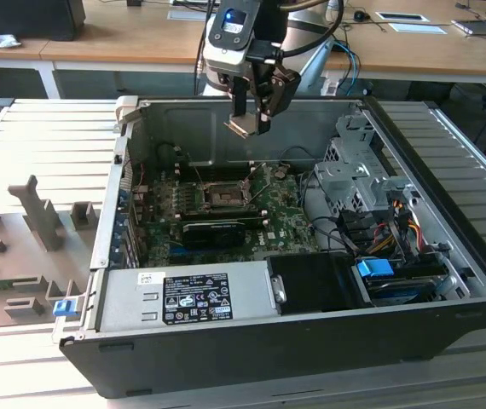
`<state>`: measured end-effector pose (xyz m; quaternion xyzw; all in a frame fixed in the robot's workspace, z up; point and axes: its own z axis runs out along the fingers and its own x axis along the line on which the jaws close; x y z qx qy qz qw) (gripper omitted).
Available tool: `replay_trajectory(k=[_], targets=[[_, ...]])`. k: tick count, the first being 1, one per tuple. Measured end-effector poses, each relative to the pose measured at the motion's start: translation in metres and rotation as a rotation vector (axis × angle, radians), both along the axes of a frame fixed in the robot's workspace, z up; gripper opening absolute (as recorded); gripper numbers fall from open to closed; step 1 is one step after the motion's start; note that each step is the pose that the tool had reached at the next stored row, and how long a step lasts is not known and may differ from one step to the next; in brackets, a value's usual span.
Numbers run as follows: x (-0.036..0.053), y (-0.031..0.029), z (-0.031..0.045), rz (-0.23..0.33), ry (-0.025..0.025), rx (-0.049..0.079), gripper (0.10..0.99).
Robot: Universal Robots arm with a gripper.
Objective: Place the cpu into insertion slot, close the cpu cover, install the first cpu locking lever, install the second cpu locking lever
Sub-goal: 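Place the cpu into insertion slot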
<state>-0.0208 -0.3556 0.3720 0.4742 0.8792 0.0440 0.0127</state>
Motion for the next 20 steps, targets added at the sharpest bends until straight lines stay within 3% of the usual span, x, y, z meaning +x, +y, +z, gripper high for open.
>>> replay_trajectory(k=[3,9,20], targets=[[0.0,0.0,-0.0002,-0.022,0.0,0.0,0.529],[0.0,0.0,-0.0006,-0.132,0.0,0.0,0.529],[0.0,0.0,-0.0012,-0.239,0.0,0.0,0.529]])
